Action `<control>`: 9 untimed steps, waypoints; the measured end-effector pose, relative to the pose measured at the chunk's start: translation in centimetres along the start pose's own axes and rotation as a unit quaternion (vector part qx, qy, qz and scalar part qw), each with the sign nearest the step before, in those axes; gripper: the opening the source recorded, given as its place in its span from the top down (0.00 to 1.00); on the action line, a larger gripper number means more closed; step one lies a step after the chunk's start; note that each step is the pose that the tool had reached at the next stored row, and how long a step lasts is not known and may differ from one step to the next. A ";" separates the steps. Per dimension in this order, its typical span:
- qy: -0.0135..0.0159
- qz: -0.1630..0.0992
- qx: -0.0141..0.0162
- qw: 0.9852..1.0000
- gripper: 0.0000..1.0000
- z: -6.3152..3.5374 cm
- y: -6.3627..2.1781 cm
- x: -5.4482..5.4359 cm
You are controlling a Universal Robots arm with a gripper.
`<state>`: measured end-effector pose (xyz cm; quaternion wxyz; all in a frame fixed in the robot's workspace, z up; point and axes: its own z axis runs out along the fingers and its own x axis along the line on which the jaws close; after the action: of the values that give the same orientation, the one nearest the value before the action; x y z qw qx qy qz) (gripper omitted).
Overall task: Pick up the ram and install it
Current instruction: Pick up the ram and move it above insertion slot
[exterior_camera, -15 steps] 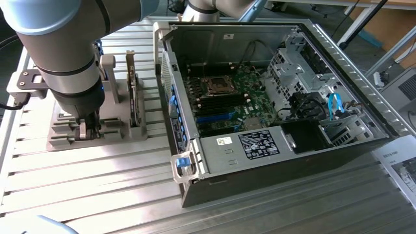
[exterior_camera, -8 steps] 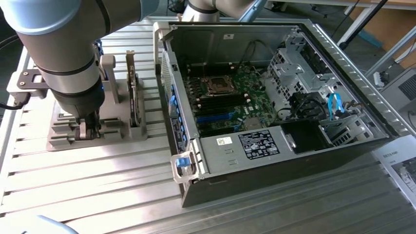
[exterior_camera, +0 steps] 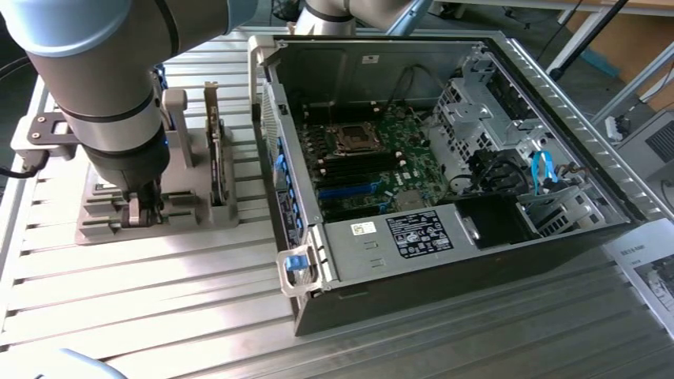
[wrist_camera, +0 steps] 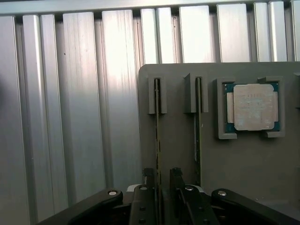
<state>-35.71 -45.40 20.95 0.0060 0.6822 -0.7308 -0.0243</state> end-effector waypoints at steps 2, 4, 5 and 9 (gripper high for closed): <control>0.000 0.000 0.000 1.000 0.73 0.00 0.00 0.0; 0.000 0.000 0.000 1.000 0.73 0.00 0.00 0.0; 0.000 0.000 0.000 1.000 0.73 0.00 0.00 0.0; 0.000 0.000 0.000 1.000 0.73 0.00 0.00 0.0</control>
<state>-35.71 -45.44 20.95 0.0060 0.6822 -0.7307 -0.0243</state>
